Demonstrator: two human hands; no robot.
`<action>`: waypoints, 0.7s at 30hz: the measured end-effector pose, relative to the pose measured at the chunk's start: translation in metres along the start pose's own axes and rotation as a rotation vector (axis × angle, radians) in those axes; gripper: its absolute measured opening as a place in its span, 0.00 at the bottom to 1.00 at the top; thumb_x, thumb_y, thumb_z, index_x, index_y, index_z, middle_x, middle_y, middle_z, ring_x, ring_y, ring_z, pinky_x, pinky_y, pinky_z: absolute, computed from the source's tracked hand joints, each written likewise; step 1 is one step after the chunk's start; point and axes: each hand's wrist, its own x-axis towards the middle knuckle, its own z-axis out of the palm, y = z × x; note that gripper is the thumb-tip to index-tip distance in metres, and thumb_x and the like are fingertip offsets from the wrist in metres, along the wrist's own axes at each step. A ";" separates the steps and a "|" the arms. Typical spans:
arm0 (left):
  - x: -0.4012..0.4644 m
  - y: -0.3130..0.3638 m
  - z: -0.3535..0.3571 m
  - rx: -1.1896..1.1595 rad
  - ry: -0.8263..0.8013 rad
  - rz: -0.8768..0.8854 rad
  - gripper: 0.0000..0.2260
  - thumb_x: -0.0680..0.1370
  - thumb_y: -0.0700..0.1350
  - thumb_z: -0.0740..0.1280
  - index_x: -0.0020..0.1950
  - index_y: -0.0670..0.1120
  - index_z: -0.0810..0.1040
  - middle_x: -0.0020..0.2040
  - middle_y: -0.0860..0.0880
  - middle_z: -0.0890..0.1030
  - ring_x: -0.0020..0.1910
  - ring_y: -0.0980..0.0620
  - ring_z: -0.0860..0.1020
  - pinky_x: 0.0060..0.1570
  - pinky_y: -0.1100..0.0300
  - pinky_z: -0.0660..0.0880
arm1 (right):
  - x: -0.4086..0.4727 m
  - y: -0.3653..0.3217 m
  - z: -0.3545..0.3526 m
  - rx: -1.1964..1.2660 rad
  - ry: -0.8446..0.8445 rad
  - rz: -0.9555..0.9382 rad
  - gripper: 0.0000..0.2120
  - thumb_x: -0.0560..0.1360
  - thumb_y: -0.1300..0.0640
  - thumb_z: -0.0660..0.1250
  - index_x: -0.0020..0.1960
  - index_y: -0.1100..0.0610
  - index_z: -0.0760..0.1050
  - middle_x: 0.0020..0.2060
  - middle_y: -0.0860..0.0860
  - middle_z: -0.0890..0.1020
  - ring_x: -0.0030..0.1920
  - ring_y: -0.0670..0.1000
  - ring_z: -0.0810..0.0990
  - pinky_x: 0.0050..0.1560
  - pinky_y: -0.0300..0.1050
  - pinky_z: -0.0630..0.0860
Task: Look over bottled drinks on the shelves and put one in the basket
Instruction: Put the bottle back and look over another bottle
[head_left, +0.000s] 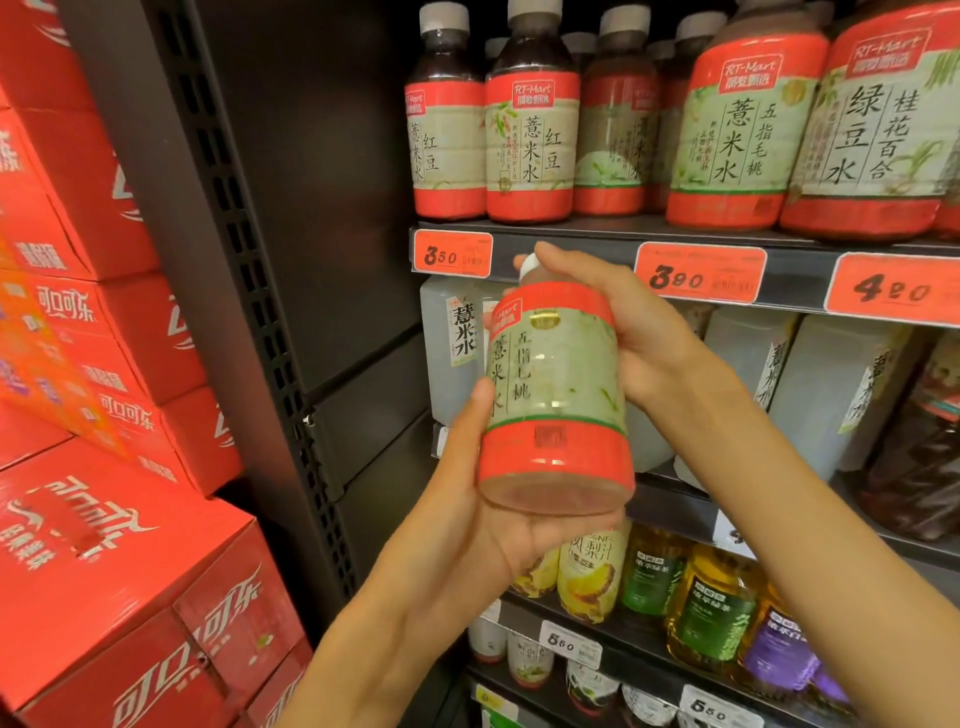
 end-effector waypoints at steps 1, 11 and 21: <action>0.002 -0.001 -0.004 0.044 0.030 0.028 0.33 0.73 0.63 0.65 0.69 0.41 0.71 0.61 0.35 0.79 0.57 0.39 0.80 0.53 0.45 0.79 | 0.000 -0.001 -0.001 -0.050 0.023 -0.057 0.07 0.72 0.54 0.68 0.46 0.56 0.76 0.42 0.56 0.78 0.44 0.55 0.78 0.43 0.44 0.77; 0.035 -0.014 -0.025 -0.017 0.239 0.227 0.18 0.77 0.55 0.61 0.49 0.44 0.85 0.46 0.44 0.86 0.44 0.48 0.85 0.37 0.56 0.81 | -0.032 0.001 0.016 -0.397 -0.238 -0.468 0.17 0.70 0.62 0.71 0.57 0.56 0.73 0.40 0.52 0.85 0.45 0.53 0.84 0.49 0.47 0.80; 0.033 0.002 -0.024 0.196 0.044 0.439 0.12 0.74 0.52 0.66 0.52 0.53 0.85 0.52 0.48 0.85 0.53 0.50 0.83 0.48 0.58 0.80 | -0.060 0.014 0.022 -0.663 -0.291 -0.727 0.11 0.71 0.64 0.71 0.49 0.60 0.72 0.44 0.56 0.83 0.49 0.58 0.82 0.55 0.56 0.77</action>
